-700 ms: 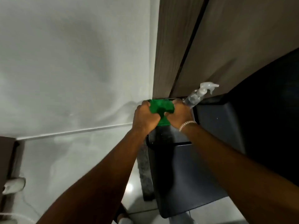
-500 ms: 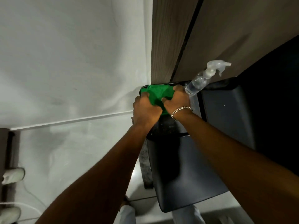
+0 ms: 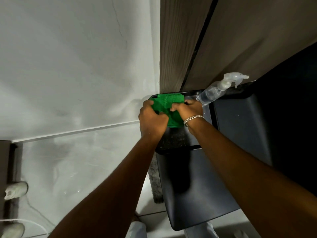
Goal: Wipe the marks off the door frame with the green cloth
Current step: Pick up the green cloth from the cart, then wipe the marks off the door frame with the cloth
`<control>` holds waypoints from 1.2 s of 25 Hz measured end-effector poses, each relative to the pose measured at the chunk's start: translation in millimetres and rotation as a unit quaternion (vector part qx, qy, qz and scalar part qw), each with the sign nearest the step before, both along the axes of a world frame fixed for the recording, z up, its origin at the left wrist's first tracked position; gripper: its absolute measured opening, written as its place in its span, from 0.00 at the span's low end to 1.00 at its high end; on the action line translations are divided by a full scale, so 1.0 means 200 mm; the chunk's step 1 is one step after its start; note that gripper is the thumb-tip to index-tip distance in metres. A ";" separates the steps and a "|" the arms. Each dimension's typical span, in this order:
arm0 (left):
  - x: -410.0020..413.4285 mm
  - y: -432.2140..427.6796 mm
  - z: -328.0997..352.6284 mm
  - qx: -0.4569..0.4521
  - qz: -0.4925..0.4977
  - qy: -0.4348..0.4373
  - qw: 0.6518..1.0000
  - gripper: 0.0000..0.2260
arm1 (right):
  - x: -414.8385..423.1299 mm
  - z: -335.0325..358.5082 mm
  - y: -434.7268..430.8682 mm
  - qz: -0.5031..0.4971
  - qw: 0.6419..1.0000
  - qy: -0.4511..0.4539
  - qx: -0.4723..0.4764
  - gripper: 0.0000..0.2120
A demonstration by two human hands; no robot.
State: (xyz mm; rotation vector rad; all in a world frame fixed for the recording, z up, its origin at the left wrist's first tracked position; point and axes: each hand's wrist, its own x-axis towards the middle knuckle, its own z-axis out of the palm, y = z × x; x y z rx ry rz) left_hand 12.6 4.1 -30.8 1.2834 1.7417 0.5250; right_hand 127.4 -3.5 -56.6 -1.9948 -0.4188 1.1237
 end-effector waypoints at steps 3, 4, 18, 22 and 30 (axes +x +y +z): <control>-0.02 0.04 0.10 -0.006 -0.020 -0.022 1.000 0.23 | -0.01 0.09 -0.02 -0.006 0.999 0.030 0.030 0.13; -0.03 0.04 0.15 -0.004 -0.024 -0.026 0.999 0.26 | -0.02 0.14 -0.04 0.001 0.998 0.039 0.045 0.12; -0.35 0.19 1.64 0.257 -0.119 -0.281 0.917 0.12 | -0.09 1.79 0.01 0.109 0.927 0.029 0.358 0.13; -0.28 0.27 2.23 0.391 -0.130 -0.293 0.863 0.13 | -0.09 2.39 0.04 0.094 0.875 -0.020 0.474 0.07; -0.11 0.35 3.01 0.548 -0.150 -0.222 0.792 0.07 | 0.01 3.09 0.09 -0.046 0.782 -0.171 0.597 0.06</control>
